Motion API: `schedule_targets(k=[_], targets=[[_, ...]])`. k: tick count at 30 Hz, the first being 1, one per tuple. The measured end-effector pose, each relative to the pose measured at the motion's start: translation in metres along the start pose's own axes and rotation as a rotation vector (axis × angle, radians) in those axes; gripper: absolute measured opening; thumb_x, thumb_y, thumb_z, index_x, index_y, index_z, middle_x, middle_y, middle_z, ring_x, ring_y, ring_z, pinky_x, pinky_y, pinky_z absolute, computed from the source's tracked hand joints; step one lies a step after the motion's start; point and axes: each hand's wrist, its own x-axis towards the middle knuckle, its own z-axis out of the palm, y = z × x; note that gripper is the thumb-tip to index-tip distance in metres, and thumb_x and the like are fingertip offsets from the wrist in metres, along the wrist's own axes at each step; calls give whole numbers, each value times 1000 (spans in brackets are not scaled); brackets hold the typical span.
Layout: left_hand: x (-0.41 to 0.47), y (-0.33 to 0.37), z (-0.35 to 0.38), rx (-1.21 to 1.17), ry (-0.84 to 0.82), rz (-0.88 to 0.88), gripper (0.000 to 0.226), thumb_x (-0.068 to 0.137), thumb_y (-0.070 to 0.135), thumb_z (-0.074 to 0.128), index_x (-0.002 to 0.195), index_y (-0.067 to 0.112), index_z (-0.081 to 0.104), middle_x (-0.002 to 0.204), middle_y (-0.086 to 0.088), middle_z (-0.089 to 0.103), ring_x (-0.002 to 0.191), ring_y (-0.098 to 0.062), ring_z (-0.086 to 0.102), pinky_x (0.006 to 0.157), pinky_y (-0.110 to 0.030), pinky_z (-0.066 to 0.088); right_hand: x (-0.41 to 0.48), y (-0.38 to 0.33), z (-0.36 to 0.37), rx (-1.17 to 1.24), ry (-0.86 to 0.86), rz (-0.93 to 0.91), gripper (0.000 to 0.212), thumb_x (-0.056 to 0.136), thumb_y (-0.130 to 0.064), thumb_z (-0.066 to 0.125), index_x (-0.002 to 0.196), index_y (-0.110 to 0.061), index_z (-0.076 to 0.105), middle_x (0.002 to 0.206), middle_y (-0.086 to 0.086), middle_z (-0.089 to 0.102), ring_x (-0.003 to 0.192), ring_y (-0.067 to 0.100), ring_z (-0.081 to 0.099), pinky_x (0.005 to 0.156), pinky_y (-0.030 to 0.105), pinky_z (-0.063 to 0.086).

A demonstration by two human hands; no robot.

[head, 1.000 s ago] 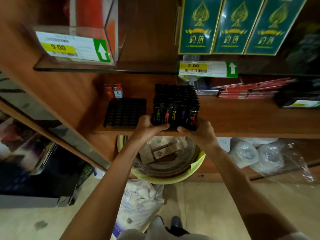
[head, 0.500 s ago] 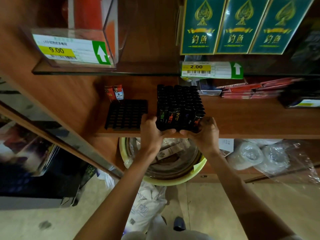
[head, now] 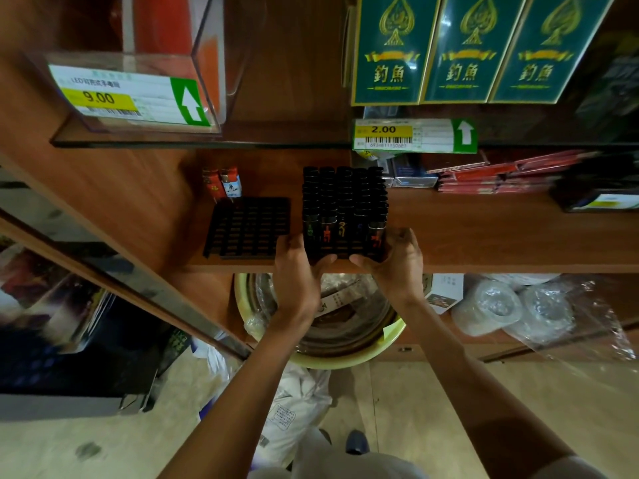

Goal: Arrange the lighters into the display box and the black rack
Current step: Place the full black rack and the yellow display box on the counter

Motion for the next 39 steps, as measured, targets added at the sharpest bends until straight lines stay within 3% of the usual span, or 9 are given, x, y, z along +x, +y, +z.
schedule_targets(k=[6,16,19,21,24,26,30,35,39], targets=[[-1,0,0,-38,8,5,64,80,33,70,131,2,48,125,-15,50,115,-26,51,88,-21,38,-2,0,0,-39,5,18,48,63,-32,85,98,-7,65,98,2,52,100,22,50,81,24,39],[-7,2,-3,-42,-11,14,57,87,25,65,134,1,44,129,-17,46,117,-28,50,95,-28,42,-4,-5,-6,-72,-38,22,44,70,-30,81,102,-4,64,101,8,59,100,20,48,86,27,40],[-19,-2,-10,-61,66,46,39,92,21,59,125,0,52,121,-16,51,102,-28,57,80,-31,50,-14,-3,-18,31,38,-18,32,76,-17,77,103,-6,65,89,-6,58,83,9,48,73,9,35],[-29,-7,-15,-66,89,130,25,92,18,58,112,3,59,107,-13,59,88,-24,60,68,-27,47,-28,4,-31,86,69,-50,25,81,-12,71,105,-6,65,91,-2,58,74,4,51,66,3,36],[-47,-14,-15,-161,-78,262,18,92,19,57,105,8,62,92,-1,64,76,-5,57,67,-18,49,-64,24,-51,68,20,-116,15,87,-5,63,102,-6,66,92,4,65,71,8,58,61,10,46],[-64,-17,-10,-197,-219,351,20,94,21,54,108,9,62,96,0,67,81,-3,60,71,-14,50,-97,39,-67,76,-8,-68,16,88,-3,61,103,-9,66,91,3,67,72,13,64,61,22,53],[-107,-13,4,-187,-408,459,32,97,30,45,116,12,63,115,-1,65,106,-9,58,91,-14,43,-170,64,-102,30,-48,1,28,87,1,61,112,-11,65,111,-6,61,101,-2,56,84,0,37],[-151,14,28,-251,-530,559,34,97,26,44,118,8,65,124,0,61,117,-11,56,99,-29,45,-238,85,-147,-16,-46,134,30,90,-13,52,116,-8,65,123,0,61,117,15,54,97,23,41],[-183,50,57,-275,-596,525,35,96,29,44,122,14,62,128,3,59,120,-6,52,101,-28,43,-271,105,-191,-24,93,233,29,91,-11,51,115,-8,66,123,-3,60,118,12,50,99,14,34]])
